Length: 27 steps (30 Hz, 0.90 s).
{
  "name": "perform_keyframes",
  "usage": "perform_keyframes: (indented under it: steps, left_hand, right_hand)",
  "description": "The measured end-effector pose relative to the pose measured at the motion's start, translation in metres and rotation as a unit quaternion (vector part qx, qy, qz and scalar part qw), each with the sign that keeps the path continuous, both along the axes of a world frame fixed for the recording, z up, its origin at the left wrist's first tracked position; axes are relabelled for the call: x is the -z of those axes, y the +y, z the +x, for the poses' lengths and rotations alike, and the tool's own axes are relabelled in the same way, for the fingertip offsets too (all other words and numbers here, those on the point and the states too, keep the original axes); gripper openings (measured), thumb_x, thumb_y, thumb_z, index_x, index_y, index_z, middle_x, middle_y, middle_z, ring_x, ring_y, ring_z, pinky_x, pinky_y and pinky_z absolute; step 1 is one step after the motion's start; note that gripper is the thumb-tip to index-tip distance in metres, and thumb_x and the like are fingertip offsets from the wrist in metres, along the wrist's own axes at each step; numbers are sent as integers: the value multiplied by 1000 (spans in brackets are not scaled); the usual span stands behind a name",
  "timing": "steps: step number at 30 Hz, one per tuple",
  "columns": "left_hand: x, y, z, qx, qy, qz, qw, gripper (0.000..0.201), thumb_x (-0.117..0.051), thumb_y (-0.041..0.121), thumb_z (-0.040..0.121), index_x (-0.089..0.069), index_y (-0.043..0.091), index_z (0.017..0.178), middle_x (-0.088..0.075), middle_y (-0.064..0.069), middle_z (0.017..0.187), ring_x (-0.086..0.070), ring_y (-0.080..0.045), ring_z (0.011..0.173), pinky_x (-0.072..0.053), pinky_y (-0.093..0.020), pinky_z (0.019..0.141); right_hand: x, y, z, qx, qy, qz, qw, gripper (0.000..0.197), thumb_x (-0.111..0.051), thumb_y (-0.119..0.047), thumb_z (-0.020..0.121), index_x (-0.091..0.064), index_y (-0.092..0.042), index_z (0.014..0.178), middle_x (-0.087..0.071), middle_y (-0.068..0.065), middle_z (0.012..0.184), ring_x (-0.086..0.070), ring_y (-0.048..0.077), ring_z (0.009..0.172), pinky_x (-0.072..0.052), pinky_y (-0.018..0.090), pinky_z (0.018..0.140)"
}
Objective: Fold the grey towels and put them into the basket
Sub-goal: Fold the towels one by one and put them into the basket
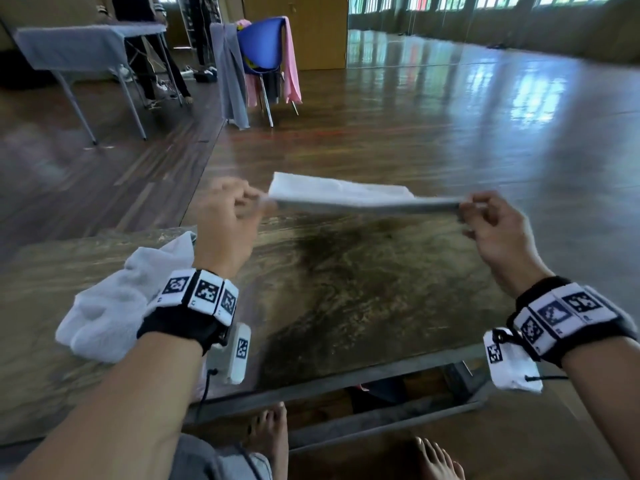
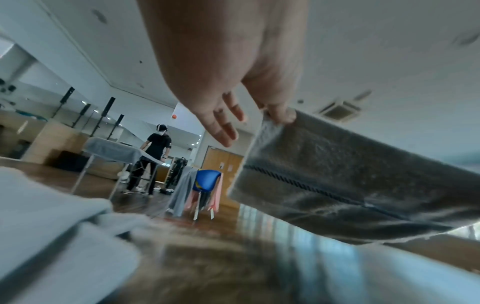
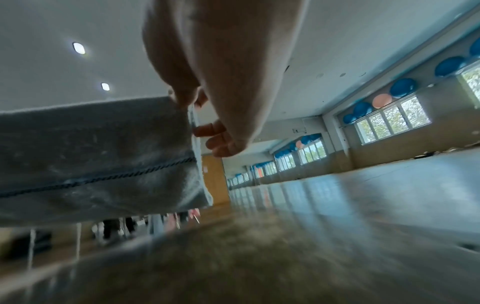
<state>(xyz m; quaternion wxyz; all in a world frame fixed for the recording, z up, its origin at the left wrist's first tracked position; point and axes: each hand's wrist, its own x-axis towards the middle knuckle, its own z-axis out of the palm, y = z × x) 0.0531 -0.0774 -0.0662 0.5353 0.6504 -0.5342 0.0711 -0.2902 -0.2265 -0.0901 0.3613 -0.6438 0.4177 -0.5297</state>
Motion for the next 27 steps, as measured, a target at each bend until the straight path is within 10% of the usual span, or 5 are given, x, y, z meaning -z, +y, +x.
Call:
perform_keyframes:
  steps: [6,10,14,19,27]
  left_hand:
    - [58,13,16,84,25,321,943,14,-77,35,83,-77,21,83,-75,7,92,-68,-12,88,-56,-37,87]
    - [55,15,20,107,63,334,934,29,-67,47,88,-75,21,77,-68,11,61,-61,-5,57,-51,-30,62]
    - [50,8,16,137,111,377,909,39,-62,43,93,-72,7,81,-72,-16,74,-67,-24,68,-59,-45,78]
    - [50,5,16,151,84,539,824,48,-69,53,85,-73,5,83,-75,-16,79,-73,-37,75,-59,-51,83]
    - [61,-27,14,67,70,370,924,19,-78,34,83,-72,17,75,-73,-2,68,-70,-22,64,-59,-39,68]
  right_hand:
    - [37,16,-29,-87,219,-3,972,4,-68,-16,93,-70,-17,90,-70,-4,87,-59,-16,72,-43,1,71]
    - [38,16,-35,-84,227,20,970,12,-68,-20,95,-68,-23,83,-65,-1,71,-53,7,58,-45,24,61]
    - [36,11,-37,-91,236,84,964,16,-67,-23,95,-70,-12,83,-66,11,76,-59,24,71,-52,43,73]
    - [34,4,-36,-136,286,221,923,26,-64,-26,98,-69,-1,92,-70,15,75,-64,20,57,-55,33,55]
    - [40,-23,-9,13,343,111,933,23,-72,-35,91,-68,-17,78,-71,4,80,-64,19,73,-46,30,65]
